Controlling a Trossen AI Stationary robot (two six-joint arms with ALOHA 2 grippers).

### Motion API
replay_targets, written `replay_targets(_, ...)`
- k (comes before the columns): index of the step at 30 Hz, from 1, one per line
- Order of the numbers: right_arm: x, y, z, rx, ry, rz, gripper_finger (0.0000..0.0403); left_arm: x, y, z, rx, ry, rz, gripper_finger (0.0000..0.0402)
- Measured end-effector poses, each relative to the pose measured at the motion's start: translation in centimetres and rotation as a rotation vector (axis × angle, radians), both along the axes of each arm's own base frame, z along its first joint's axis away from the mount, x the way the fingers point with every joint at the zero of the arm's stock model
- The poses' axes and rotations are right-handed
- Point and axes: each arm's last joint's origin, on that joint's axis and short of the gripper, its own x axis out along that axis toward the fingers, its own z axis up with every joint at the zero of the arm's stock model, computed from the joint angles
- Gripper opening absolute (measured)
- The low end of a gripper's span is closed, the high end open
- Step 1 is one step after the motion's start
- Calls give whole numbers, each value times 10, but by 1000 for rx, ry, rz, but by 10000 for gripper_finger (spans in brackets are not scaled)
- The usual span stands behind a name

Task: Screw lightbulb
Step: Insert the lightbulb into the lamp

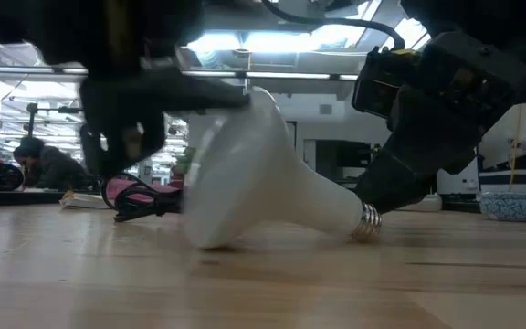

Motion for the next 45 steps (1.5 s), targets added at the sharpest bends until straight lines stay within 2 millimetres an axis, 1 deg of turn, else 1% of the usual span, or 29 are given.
replay_targets(5,-1,1,0,29,16,40,259,6,18,-6,53,73,55,170)
replay_targets(10,-1,2,0,37,16,48,259,15,37,-7,117,71,136,170)
replay_targets(15,-1,3,-1,61,29,74,259,22,55,-6,178,52,261,170)
replay_targets(20,-1,2,-1,91,41,41,260,28,71,-5,219,34,335,170)
replay_targets(23,-1,2,-1,102,40,21,260,29,74,-4,233,32,340,170)
replay_targets(27,0,2,1,111,29,0,260,28,73,0,228,23,342,170)
replay_targets(33,7,5,8,166,25,-37,260,25,71,5,103,33,362,170)
replay_targets(36,8,6,9,168,23,-70,260,24,67,4,74,42,358,170)
replay_targets(39,9,5,9,162,16,-107,259,23,66,4,86,44,354,170)
replay_targets(41,12,4,13,161,-19,-147,259,24,67,4,105,42,356,170)
replay_targets(43,14,3,16,160,-39,-164,259,25,70,4,127,40,381,170)
replay_targets(45,13,3,14,150,-32,-175,259,26,76,3,151,42,410,170)
